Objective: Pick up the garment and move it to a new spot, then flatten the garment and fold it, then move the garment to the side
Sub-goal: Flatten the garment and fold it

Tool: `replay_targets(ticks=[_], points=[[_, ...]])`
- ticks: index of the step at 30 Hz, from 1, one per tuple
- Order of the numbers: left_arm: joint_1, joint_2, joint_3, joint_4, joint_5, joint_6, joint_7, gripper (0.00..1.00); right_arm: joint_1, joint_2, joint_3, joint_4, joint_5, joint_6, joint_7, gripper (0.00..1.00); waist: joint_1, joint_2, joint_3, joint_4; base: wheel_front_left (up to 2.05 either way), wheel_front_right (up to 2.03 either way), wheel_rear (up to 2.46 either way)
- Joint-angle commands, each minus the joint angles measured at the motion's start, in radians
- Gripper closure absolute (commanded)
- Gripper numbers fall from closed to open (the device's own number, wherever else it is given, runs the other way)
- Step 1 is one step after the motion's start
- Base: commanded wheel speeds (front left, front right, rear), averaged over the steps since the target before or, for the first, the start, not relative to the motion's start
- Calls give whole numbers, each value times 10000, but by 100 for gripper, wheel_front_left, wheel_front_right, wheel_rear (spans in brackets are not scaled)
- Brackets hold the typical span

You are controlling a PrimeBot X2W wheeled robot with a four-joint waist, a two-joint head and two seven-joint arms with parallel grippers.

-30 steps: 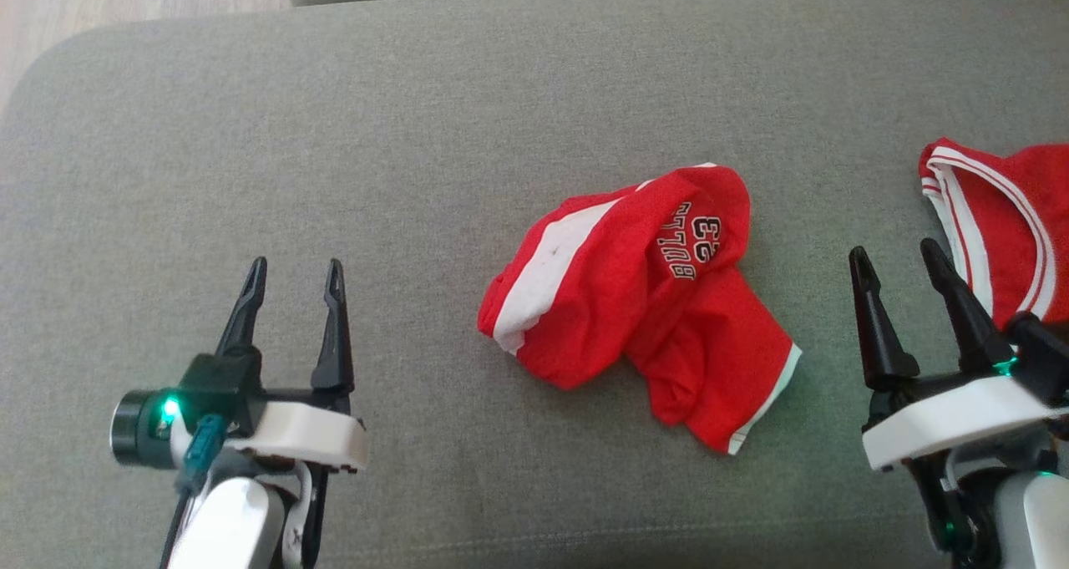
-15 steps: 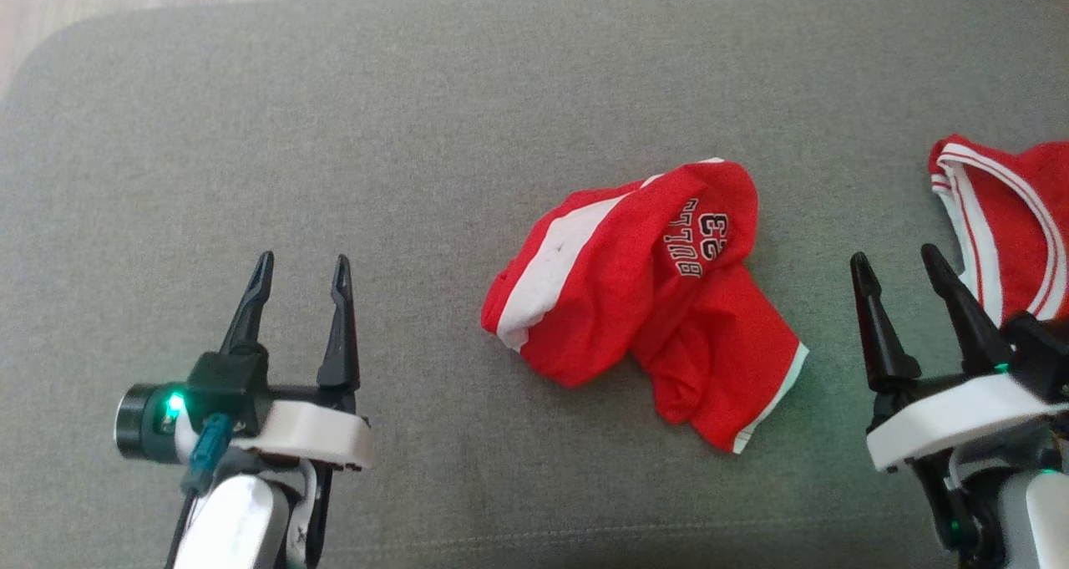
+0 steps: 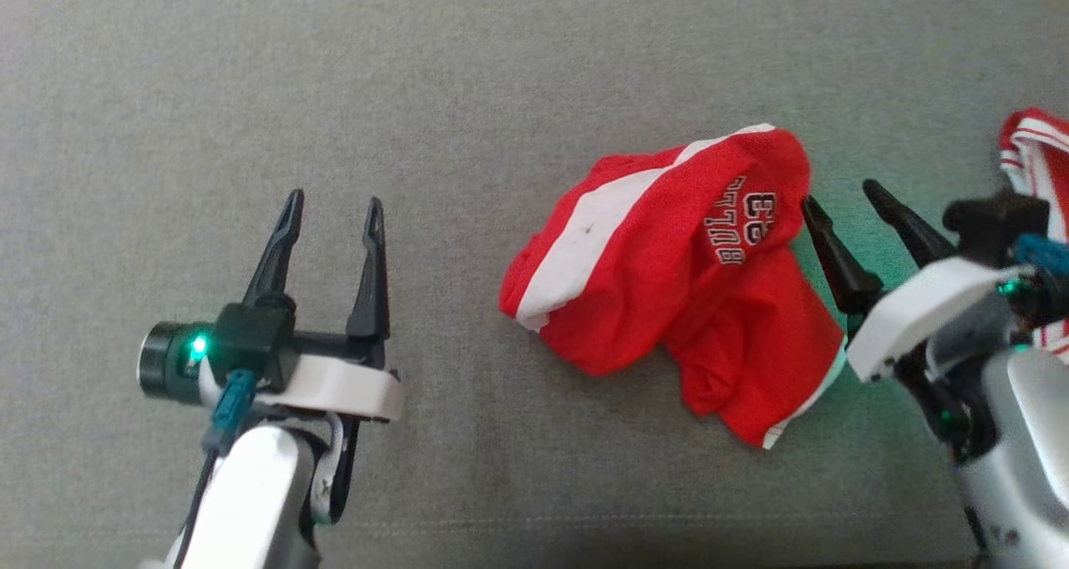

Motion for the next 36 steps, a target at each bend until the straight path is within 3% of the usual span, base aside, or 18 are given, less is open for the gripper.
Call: replay_targets(ticks=[1, 11, 13, 15, 21, 27, 36], points=[[-434, 39, 347, -273, 141, -44, -122, 0, -387, -306, 333, -89, 156, 65, 115, 0, 0, 0, 165, 133, 0, 0, 0], [-757, -216, 416, -225, 346, -246, -122, 0, -1738, -985, 1487, 1254, 1801, 65, 1069, 1, 0, 0, 585, 357, 0, 0, 0], [-774, -244, 448, -219, 373, -274, -122, 0, -1829, -1056, 1681, 1292, 2233, 65, 1170, 55, 0, 0, 608, 352, 0, 0, 0], [-785, -269, 478, -206, 398, -303, -122, 0, -1876, -1138, 1911, 1310, 2677, 65, 1279, 100, 0, 0, 620, 338, 0, 0, 0], [-768, -313, 560, -174, 451, -370, -122, 0, -1929, -1382, 2189, 1331, 3353, 65, 1115, 100, 0, 0, 581, 279, 0, 0, 0], [-683, -340, 661, -139, 511, -424, -122, 0, -1791, -1623, 1921, 791, 3515, 65, -18, 100, 0, 0, 415, 172, 0, 0, 0], [-448, -357, 771, -98, 546, -513, -122, 0, -316, -1740, 398, -85, 1645, 65, -1604, 100, 0, 0, 64, -65, 0, 0, 0]])
